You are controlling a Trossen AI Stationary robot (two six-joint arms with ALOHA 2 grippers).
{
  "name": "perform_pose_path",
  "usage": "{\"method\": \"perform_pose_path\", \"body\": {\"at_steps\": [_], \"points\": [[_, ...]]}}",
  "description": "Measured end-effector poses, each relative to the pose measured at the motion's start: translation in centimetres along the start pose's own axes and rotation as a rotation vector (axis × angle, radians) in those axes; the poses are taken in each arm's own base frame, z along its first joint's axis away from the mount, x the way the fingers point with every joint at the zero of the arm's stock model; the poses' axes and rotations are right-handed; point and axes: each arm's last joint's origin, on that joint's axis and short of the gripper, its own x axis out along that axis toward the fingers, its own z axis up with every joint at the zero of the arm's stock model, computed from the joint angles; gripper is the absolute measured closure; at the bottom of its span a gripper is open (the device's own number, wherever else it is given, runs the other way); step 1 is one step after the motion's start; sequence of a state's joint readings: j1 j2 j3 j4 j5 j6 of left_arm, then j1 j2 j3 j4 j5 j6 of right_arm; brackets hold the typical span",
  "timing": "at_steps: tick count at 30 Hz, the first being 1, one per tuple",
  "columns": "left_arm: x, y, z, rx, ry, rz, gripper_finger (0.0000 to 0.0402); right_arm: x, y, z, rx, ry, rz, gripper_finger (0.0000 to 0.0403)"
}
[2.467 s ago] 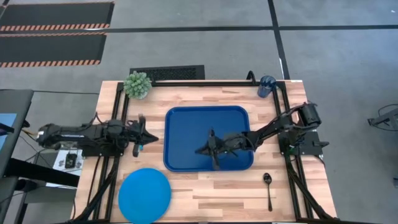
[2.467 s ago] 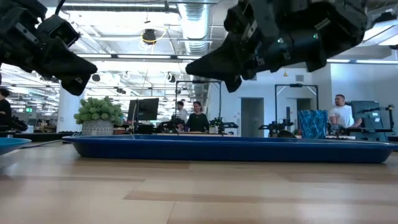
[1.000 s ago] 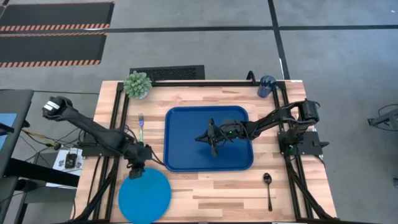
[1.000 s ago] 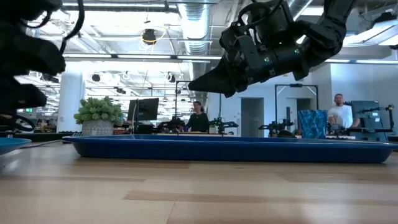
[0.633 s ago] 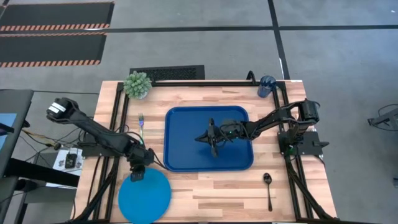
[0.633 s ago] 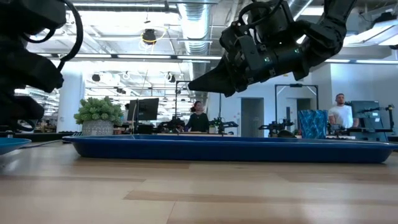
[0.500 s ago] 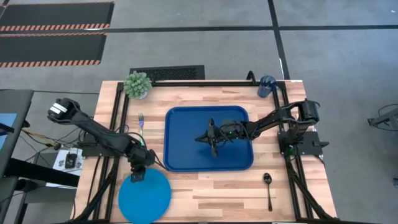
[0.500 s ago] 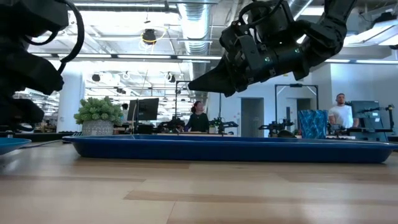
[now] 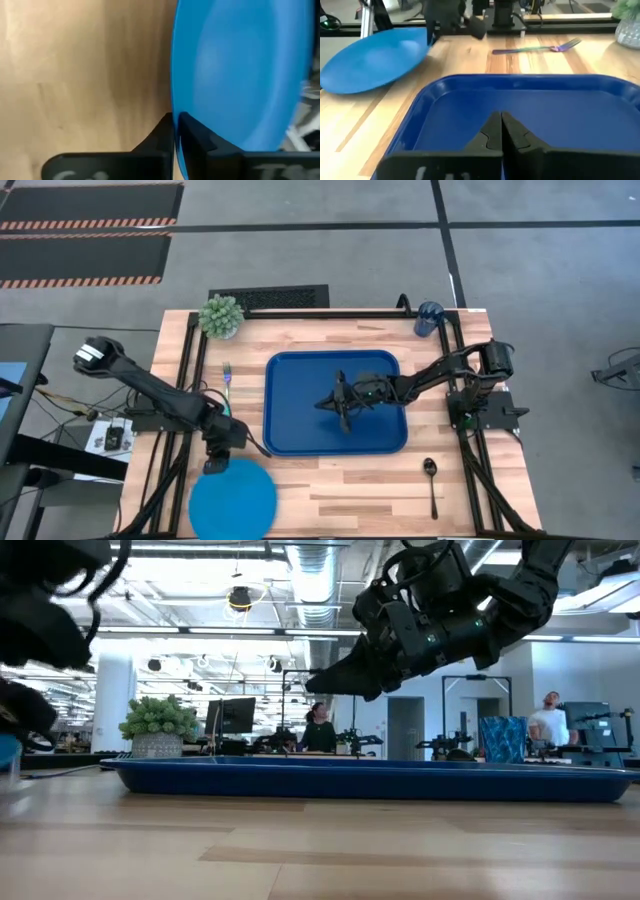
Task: Pick and place plate/cup/fork/spoon on tray
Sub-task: Put the light blue plate on the blue tray
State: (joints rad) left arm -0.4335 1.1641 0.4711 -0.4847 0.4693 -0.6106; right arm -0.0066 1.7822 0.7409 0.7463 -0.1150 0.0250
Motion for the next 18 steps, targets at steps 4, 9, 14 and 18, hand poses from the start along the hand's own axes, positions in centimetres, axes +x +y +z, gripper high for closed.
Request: {"method": "perform_pose_path", "body": {"at_steps": [4,9,14,18], "points": [[-1.6,-0.9,0.1,-0.047,-0.106,-0.099,0.0401,-0.8,0.9,1.2,-0.008,-0.010,0.019,0.0398],[-3.9,-1.9,0.7,-0.106,-0.331,-0.199,0.0401,-2.9,2.6,3.1,-0.031,0.038,-0.015,0.0398],[-5.8,-1.9,2.4,-0.134,-0.575,-0.255,0.0401,-6.1,4.3,4.8,-0.074,0.115,-0.103,0.0398],[-6.9,-0.7,3.5,-0.191,-0.698,-0.224,0.0401,-8.7,5.5,5.9,-0.089,0.144,-0.165,0.0398]]}}
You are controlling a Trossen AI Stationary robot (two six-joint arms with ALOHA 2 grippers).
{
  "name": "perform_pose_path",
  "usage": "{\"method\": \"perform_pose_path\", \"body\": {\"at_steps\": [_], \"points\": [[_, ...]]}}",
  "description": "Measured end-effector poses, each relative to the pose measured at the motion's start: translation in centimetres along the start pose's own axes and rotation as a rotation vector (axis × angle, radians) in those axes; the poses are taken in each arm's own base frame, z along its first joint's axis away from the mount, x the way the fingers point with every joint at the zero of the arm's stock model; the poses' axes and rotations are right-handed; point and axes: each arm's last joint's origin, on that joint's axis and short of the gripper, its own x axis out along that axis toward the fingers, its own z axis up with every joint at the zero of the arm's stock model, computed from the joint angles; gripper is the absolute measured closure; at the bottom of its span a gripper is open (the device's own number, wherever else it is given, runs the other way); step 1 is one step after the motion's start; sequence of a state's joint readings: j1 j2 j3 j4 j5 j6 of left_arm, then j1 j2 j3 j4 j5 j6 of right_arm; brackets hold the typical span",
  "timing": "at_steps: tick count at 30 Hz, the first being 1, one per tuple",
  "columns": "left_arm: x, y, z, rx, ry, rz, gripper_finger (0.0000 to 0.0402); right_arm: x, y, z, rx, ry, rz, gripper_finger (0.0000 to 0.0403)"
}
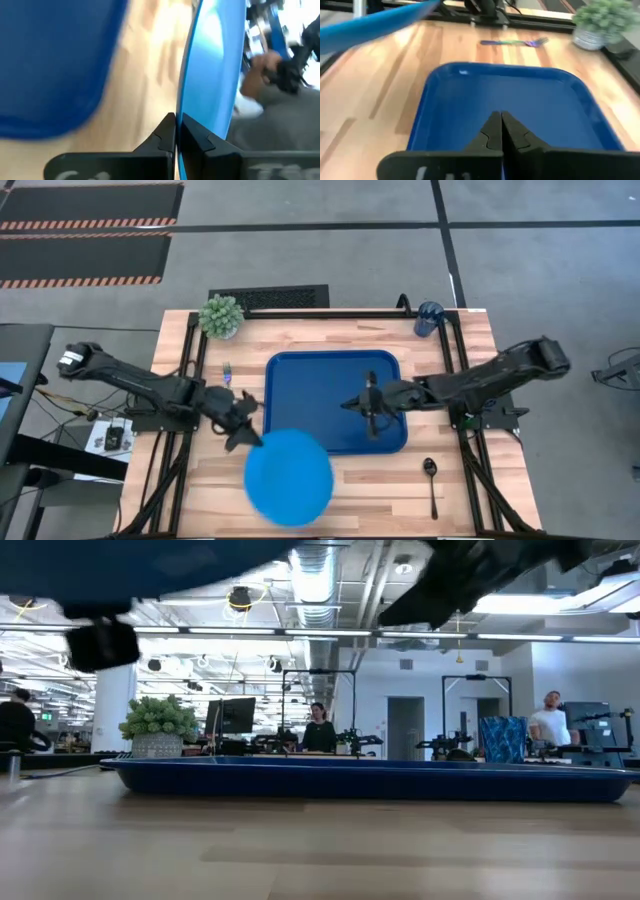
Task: Pick and place plate/cup/fork/spoon on tray
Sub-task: Put the light blue plate on the blue tray
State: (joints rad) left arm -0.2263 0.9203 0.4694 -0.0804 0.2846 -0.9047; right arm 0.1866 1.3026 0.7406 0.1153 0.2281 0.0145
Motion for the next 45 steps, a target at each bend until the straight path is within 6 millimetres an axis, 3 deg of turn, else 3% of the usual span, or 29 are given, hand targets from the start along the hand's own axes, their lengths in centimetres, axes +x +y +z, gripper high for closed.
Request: {"method": "perform_pose_path", "body": {"at_steps": [5,9,17,25,35,45], "points": [[-0.3,2.1,2.4,-0.029,-0.124,0.087,0.0401,-3.1,0.5,0.4,0.004,0.025,-0.073,0.0398],[-0.1,3.9,4.6,-0.048,-0.202,0.137,0.0401,-4.4,0.8,0.1,-0.012,0.012,-0.091,0.0398],[1.7,5.8,11.2,0.023,-0.182,0.218,0.0401,-4.5,-0.4,-2.8,0.054,-0.045,-0.126,0.0399],[3.3,9.4,15.8,-0.010,-0.066,0.340,0.0401,-4.7,-0.6,-3.0,0.067,-0.099,-0.215,0.0399],[3.8,11.4,18.1,0.025,-0.083,0.453,0.0401,-4.1,-0.5,-3.1,0.082,-0.116,-0.248,0.0399],[3.6,12.0,18.3,0.037,-0.105,0.507,0.0401,-2.7,-0.2,-3.7,0.095,-0.087,-0.249,0.0399]]}}
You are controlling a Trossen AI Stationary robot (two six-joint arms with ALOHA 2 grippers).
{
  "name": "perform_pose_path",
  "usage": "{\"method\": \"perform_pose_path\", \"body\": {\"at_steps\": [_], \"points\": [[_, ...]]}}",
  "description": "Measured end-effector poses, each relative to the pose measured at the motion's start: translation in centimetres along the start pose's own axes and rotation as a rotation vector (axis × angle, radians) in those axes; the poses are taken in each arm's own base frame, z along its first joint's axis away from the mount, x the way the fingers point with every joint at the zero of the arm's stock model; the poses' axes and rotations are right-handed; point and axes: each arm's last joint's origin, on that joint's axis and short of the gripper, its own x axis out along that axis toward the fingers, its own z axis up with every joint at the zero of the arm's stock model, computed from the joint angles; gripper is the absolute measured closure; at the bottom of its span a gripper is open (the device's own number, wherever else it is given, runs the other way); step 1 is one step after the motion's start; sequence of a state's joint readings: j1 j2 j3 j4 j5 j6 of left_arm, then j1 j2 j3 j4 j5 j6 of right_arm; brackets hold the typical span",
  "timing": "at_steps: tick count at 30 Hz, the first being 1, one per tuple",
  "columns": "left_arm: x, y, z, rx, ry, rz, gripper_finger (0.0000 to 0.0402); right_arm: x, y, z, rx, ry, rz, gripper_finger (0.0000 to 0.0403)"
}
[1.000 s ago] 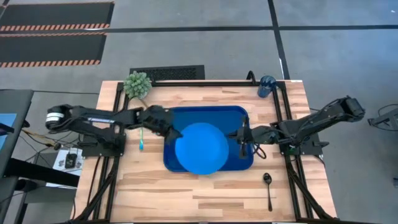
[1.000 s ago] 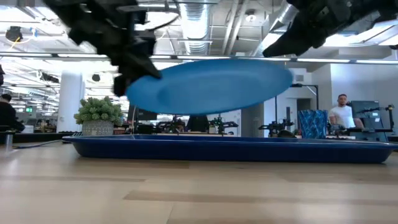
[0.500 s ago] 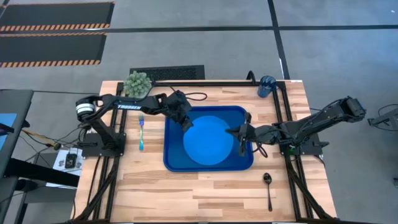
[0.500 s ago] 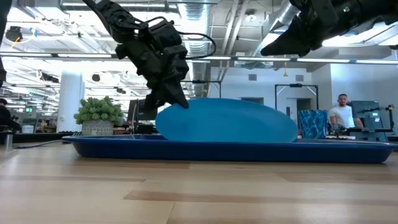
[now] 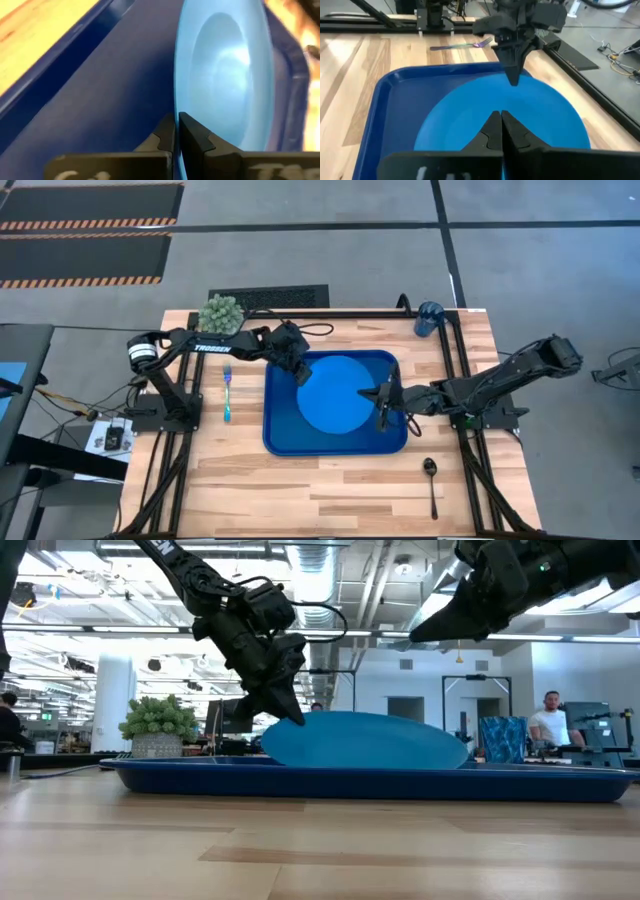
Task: Pick and place plate/cup/fork/spoon on tray
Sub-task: Put the light blue plate on the blue tray
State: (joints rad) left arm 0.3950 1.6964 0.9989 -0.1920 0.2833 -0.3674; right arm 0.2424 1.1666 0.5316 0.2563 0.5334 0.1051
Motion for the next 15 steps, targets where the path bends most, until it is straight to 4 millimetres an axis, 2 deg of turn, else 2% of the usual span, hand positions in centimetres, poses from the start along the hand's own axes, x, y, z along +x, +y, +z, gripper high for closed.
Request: {"method": "perform_pose_path", "body": {"at_steps": [6,15], "points": [[0.8,0.6,-0.2,0.003,0.017,0.018,0.0401,0.4,0.2,-0.1,-0.002,-0.005,0.005,0.0397],[0.9,1.1,-0.7,0.002,0.065,0.055,0.0401,0.3,0.5,0.0,-0.026,-0.017,0.018,0.0396]]}}
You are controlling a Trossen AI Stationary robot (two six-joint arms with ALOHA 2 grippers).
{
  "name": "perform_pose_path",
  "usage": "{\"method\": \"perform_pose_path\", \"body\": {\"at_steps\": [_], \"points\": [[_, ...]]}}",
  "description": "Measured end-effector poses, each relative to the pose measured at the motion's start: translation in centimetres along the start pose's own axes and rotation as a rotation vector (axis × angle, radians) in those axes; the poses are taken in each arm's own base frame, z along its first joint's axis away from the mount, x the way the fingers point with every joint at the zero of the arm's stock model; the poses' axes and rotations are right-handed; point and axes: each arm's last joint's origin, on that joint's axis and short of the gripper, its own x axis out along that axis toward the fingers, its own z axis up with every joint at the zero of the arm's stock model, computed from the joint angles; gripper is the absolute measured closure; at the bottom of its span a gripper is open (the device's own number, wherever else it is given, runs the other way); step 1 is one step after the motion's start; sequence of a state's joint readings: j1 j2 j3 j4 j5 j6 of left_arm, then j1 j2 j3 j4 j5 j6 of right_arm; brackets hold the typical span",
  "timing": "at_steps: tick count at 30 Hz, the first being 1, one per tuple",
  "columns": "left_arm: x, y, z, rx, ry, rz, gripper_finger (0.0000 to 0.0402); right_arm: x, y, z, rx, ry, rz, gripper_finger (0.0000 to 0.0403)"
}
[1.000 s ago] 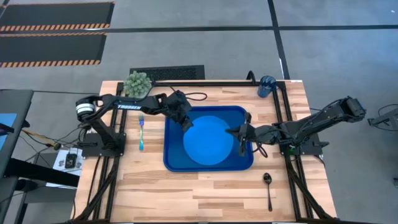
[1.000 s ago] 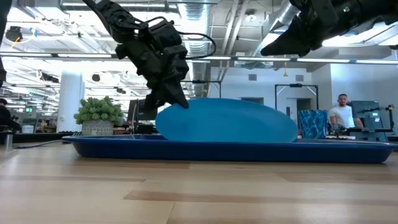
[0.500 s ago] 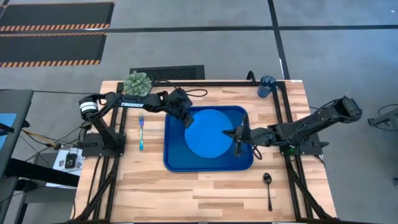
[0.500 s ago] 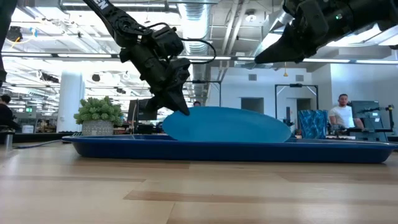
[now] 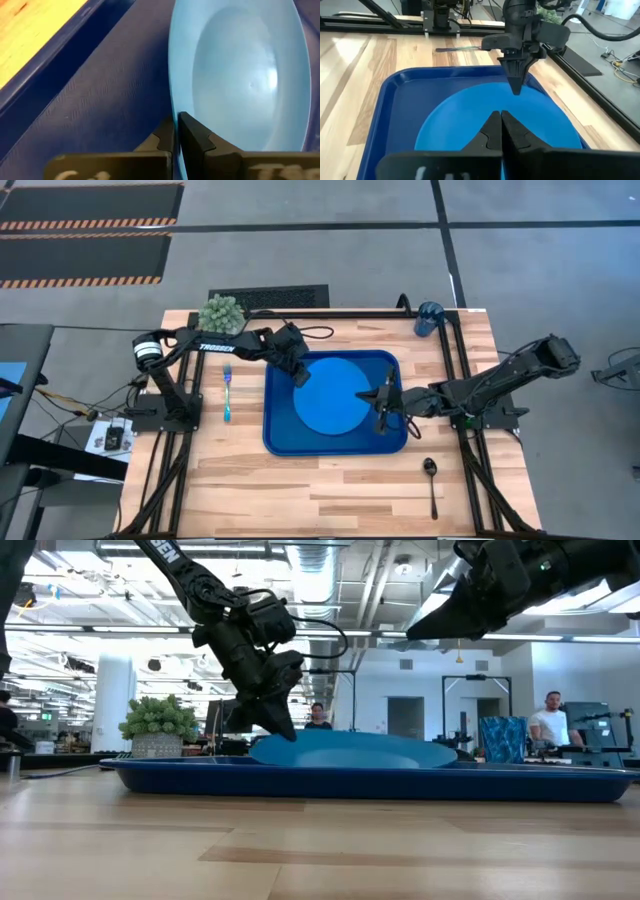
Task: Pick and place plate/cup/fork/spoon on tray
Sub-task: Put the light blue plate on the blue tray
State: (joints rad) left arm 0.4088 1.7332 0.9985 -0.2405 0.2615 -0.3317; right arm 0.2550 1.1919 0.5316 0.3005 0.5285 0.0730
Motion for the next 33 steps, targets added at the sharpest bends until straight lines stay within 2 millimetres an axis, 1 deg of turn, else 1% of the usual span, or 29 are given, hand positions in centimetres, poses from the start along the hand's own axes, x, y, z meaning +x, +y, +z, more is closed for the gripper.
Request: {"method": "perform_pose_path", "body": {"at_steps": [7,16,22,30,33], "points": [[0.1,0.1,-0.5,0.000,0.050,0.011,0.0401,0.0,0.0,0.0,-0.002,-0.001,0.000,0.0397],[0.4,-0.9,-0.5,0.025,0.021,0.003,0.0401,0.0,0.0,0.0,-0.003,-0.001,0.000,0.0397],[0.4,-0.8,-0.7,0.041,0.028,0.047,0.0401,0.0,0.0,0.0,-0.005,-0.001,0.000,0.0398],[0.5,-1.1,-0.8,0.049,0.034,0.036,0.0400,0.0,0.0,0.0,-0.006,-0.001,0.000,0.0398],[0.5,-1.5,-1.0,0.057,0.042,0.022,0.0394,0.0,0.0,0.0,-0.006,-0.001,0.000,0.0396]]}}
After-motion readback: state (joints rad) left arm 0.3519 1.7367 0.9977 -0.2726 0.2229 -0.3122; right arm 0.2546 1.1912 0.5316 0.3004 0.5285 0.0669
